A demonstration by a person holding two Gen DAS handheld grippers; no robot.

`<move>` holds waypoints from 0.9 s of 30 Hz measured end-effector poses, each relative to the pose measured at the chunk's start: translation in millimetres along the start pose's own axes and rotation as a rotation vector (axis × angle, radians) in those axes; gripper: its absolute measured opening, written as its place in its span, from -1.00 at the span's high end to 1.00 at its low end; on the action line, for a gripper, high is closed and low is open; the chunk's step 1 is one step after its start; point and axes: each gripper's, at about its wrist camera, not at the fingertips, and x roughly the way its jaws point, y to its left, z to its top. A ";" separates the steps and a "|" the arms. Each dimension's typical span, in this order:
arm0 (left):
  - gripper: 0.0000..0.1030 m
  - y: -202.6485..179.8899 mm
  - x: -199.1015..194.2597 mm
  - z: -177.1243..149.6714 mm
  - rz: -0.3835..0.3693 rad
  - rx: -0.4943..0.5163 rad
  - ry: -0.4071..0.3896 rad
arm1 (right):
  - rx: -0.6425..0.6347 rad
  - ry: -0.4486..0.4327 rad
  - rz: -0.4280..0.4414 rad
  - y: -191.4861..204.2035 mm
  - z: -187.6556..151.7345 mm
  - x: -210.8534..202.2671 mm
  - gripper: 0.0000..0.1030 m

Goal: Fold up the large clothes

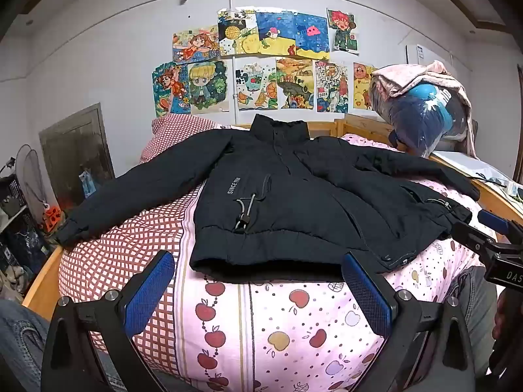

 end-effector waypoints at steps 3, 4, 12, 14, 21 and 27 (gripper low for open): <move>-1.00 0.0 -0.1 0.0 0.000 0.001 0.000 | 0.001 0.002 0.001 -0.2 -0.4 0.2 -0.98; -1.00 0.1 -0.2 0.0 0.000 0.000 -0.001 | 0.002 0.002 0.001 -0.3 -0.5 0.4 -0.98; -1.00 -0.1 0.1 0.0 -0.001 0.002 0.001 | 0.003 -0.002 0.003 -0.5 -1.4 -0.4 -0.98; -1.00 -0.1 0.1 0.0 0.000 0.002 0.001 | 0.004 -0.002 0.003 -0.7 -1.6 -0.1 -0.98; -1.00 -0.1 0.0 0.0 0.000 0.001 0.000 | 0.005 -0.002 0.004 -1.3 -2.2 -0.4 -0.98; -1.00 -0.1 0.1 0.0 0.000 0.001 0.000 | 0.006 -0.002 0.005 -1.8 -2.8 -0.7 -0.98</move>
